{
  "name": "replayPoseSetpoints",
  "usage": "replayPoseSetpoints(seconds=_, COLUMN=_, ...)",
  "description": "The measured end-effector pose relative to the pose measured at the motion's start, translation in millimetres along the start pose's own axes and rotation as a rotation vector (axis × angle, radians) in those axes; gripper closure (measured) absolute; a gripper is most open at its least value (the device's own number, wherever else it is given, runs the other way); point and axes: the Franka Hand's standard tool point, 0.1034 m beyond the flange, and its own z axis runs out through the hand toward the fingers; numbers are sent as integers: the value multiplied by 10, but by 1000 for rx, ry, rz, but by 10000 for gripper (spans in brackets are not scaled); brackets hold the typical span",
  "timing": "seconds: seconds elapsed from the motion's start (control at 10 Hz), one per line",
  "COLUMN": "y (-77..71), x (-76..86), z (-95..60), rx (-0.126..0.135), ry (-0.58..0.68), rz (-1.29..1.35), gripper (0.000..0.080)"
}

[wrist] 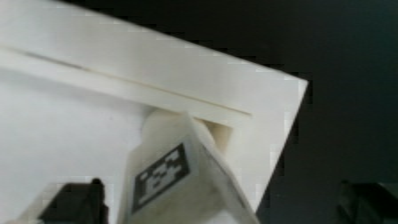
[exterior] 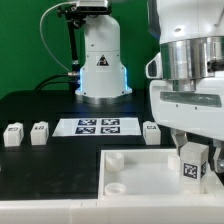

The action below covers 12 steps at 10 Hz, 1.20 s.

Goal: Assemble one leg

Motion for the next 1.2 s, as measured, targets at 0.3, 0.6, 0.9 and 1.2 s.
replayPoseSetpoints(seconds=0.3, y=-9, x=-7, z=-4, rx=-49, ry=15, rz=-459, gripper=150)
replayPoseSetpoints(seconds=0.6, y=-5, x=0, z=1, rx=-43, ry=17, rz=-388, gripper=346)
replayPoseSetpoints(seconds=0.9, y=63, x=23, z=15, rx=-56, ry=13, rz=-33, gripper=502)
replayPoseSetpoints(seconds=1.2, y=45, x=28, z=-1, rx=-72, ry=-38, rz=492, gripper=502)
